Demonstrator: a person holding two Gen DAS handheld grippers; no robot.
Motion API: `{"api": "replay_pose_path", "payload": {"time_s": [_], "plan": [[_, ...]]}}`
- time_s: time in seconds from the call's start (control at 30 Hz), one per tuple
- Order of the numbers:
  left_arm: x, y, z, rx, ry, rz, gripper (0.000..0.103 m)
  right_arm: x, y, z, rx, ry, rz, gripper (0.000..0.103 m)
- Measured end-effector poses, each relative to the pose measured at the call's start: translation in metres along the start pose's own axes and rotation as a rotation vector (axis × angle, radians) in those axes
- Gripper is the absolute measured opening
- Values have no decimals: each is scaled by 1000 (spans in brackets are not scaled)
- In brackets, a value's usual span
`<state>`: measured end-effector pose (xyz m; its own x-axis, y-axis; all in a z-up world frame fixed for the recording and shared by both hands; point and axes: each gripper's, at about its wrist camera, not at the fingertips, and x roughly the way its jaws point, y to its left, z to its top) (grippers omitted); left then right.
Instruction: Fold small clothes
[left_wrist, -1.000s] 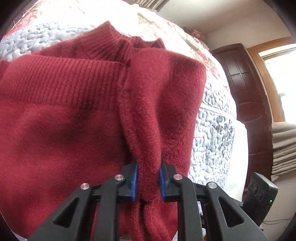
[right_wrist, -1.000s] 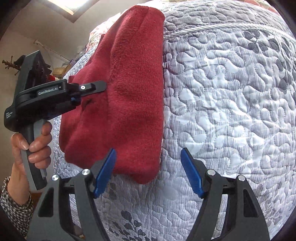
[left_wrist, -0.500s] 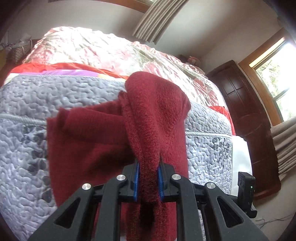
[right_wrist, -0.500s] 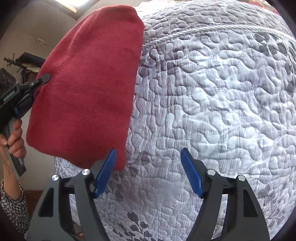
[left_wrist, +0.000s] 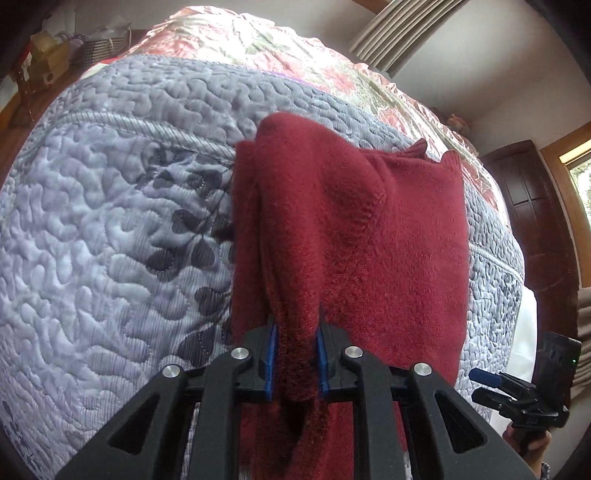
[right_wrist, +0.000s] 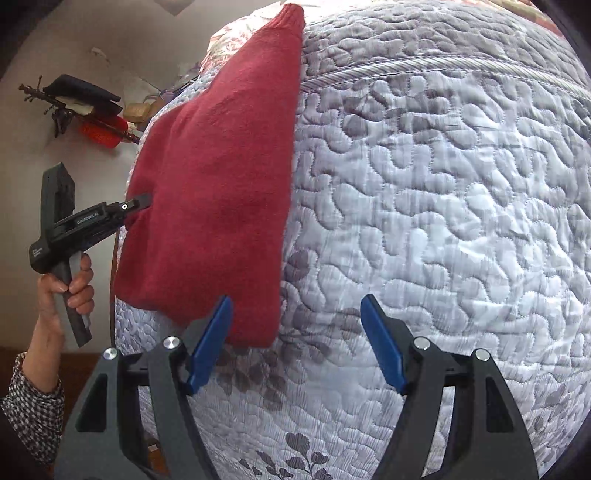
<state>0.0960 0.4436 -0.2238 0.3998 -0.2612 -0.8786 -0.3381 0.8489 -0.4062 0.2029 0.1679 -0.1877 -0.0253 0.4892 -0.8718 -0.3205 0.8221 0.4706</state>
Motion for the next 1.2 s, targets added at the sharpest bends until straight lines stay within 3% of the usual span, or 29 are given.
{"api": "replay_pose_path", "payload": {"time_s": [0.13, 0.2, 0.27, 0.33, 0.43, 0.53, 0.57, 0.6, 0.63, 0.67, 0.7, 0.83, 0.93, 1.1, 1.2], "plan": [[-2, -6, 0, 22, -10, 11, 23, 13, 14, 1, -34, 30, 9, 72], [-10, -8, -5, 32, -13, 37, 41, 21, 19, 3, -33, 45, 26, 72], [-20, -8, -13, 29, -23, 24, 47, 28, 23, 3, -27, 62, 54, 72], [-30, -3, -27, -10, -7, 9, 60, 35, 28, 2, -20, 77, 59, 72], [-33, 1, -50, -40, 32, -34, 62, 45, 25, 2, -13, 97, 58, 72], [-21, -5, -65, -25, 93, -33, 56, 56, 20, 6, 16, 120, 80, 72], [-16, -7, -69, -17, 100, -11, 43, 60, 20, 6, 28, 128, 92, 71], [-11, -8, -71, -6, 111, 17, 30, 63, 19, 7, 38, 135, 104, 59], [-7, -9, -72, 0, 117, 26, 24, 65, 21, 8, 41, 142, 119, 45], [-6, -8, -72, -6, 119, 23, 20, 65, 23, 9, 41, 140, 117, 42], [-7, -7, -70, -15, 117, 22, 18, 62, 26, 9, 35, 135, 132, 31], [-27, -11, -65, 44, 59, 57, 14, 35, 35, 5, 9, 81, 225, 27], [-26, -6, -66, 64, 66, 57, 12, 36, 42, 1, -29, 77, 172, 27], [5, 0, -74, 105, 95, 122, 13, 66, 34, -8, -51, 119, 75, 29], [13, -3, -73, 108, 86, 127, 14, 72, 31, -11, -43, 121, 81, 31]]}}
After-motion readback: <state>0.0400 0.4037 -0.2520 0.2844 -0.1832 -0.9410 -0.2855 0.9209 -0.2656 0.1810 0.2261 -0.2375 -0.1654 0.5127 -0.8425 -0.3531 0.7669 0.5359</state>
